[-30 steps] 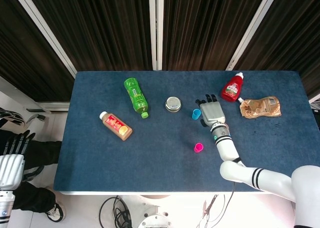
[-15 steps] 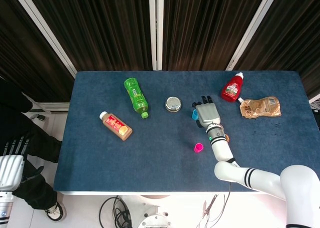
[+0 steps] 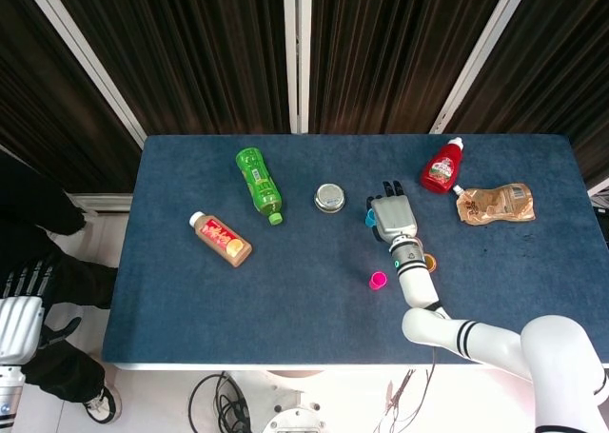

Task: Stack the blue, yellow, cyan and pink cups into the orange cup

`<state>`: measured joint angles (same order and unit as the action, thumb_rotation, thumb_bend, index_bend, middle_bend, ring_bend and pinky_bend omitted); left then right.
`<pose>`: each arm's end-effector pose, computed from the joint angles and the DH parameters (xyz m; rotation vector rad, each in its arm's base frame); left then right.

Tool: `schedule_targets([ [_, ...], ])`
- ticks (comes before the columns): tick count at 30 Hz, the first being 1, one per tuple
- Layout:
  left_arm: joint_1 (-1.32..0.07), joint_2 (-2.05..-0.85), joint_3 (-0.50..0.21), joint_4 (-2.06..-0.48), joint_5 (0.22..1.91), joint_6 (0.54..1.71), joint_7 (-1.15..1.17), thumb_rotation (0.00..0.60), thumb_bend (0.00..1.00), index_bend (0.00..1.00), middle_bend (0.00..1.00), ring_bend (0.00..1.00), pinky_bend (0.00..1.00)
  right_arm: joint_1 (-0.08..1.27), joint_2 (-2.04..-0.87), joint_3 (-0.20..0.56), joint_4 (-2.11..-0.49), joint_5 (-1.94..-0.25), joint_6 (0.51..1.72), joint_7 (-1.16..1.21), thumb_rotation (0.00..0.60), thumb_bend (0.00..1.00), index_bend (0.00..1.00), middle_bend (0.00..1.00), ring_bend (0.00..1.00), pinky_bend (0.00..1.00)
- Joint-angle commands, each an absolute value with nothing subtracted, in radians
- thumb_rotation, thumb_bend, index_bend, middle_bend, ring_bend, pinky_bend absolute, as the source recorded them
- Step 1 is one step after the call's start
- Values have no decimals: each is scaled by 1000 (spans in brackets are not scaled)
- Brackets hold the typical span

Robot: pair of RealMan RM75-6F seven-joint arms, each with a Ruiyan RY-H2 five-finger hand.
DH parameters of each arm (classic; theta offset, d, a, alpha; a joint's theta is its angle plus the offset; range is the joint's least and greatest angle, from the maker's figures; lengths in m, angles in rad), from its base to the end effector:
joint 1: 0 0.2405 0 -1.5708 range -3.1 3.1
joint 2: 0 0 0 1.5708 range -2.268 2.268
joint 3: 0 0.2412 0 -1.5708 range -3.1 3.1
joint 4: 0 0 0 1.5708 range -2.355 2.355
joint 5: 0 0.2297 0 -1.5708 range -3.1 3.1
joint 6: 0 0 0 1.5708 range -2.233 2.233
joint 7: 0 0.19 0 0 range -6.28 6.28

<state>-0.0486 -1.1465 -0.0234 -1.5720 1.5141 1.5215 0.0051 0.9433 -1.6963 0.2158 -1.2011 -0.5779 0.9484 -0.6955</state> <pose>-0.3161 0.2106 0.1303 -1.3740 -0.8985 -0.8793 -0.1507 -0.4468 -0.0646 1.6792 -0.9253 0.5795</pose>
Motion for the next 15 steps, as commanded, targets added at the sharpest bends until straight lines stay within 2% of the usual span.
schedule_targets([
  [1, -47, -1147, -23, -1570, 1513, 1522, 3, 600, 159, 59, 6, 0, 0, 940, -1707, 217, -1187, -590, 955, -691, 600, 326, 439, 411, 87, 0],
  [10, -40, -1147, -20, -1566, 1513, 1528, -3, 600, 159, 58, 6, 0, 0, 923, -1708, 231, -1186, -639, 979, -666, 600, 327, 521, 473, 135, 0],
  [15, -36, -1147, -18, -1566, 1515, 1532, -2, 600, 159, 59, 6, 0, 0, 895, -1630, 241, -1312, -688, 1030, -654, 600, 327, 523, 476, 136, 0],
])
